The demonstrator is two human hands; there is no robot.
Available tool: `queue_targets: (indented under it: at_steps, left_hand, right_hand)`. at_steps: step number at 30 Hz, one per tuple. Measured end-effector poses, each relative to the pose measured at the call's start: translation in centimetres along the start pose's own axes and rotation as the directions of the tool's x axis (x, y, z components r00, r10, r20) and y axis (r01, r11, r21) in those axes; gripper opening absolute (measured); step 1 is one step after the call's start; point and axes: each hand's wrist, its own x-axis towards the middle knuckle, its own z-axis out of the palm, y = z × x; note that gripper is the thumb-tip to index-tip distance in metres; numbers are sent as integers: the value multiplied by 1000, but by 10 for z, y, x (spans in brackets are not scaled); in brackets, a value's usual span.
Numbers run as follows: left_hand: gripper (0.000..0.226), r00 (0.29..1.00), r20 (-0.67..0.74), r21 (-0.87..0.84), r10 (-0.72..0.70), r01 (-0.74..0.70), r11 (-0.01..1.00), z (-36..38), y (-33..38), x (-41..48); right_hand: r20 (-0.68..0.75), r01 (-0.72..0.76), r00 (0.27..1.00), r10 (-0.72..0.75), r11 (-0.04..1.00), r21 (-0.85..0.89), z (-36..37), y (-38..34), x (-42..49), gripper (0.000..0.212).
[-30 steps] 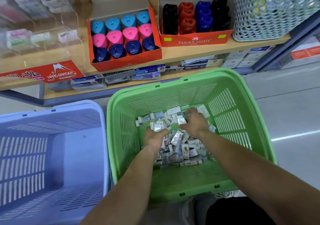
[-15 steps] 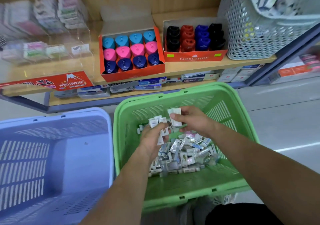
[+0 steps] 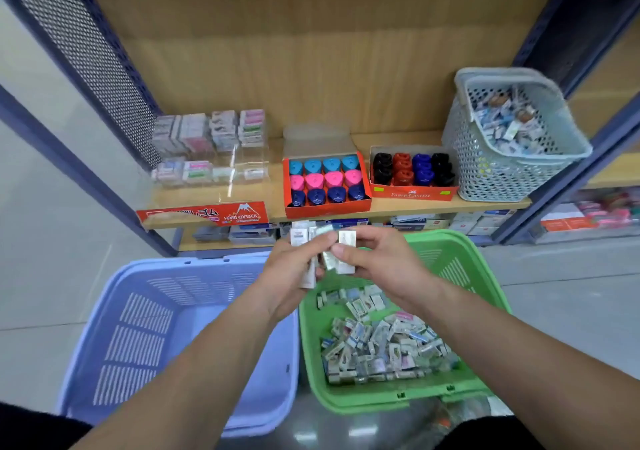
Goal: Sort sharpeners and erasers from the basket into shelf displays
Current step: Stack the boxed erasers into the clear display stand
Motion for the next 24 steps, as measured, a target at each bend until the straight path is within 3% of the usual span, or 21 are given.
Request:
queue_targets:
  at_steps: [3,7,10,15,24]
  left_hand:
    - [10,998,-37,75,55,-52,996,-26,26,-20]
    - [2,993,-65,180,100,-87,980,-58,49,-46]
    - [2,988,-74,196,135,-118,973,-70,58,-60]
    - [5,984,-71,100,164,-157,983,-79,62,-68]
    - [9,978,-92,-2,186,-187,982,-82,68,-48]
  right_hand:
    - [47,23,999,-22,1000,-17,25,-21,-8,15]
    - [105,7,994,-6,1000,-14,51,-47,-20,14]
    - [141,13,990,-5,998,-56,63,-53,-22,22]
    - [286,-55,958,27,994,91,69,-52,-22,27]
    - [212,34,976,-49,997,75,64,-45,4,37]
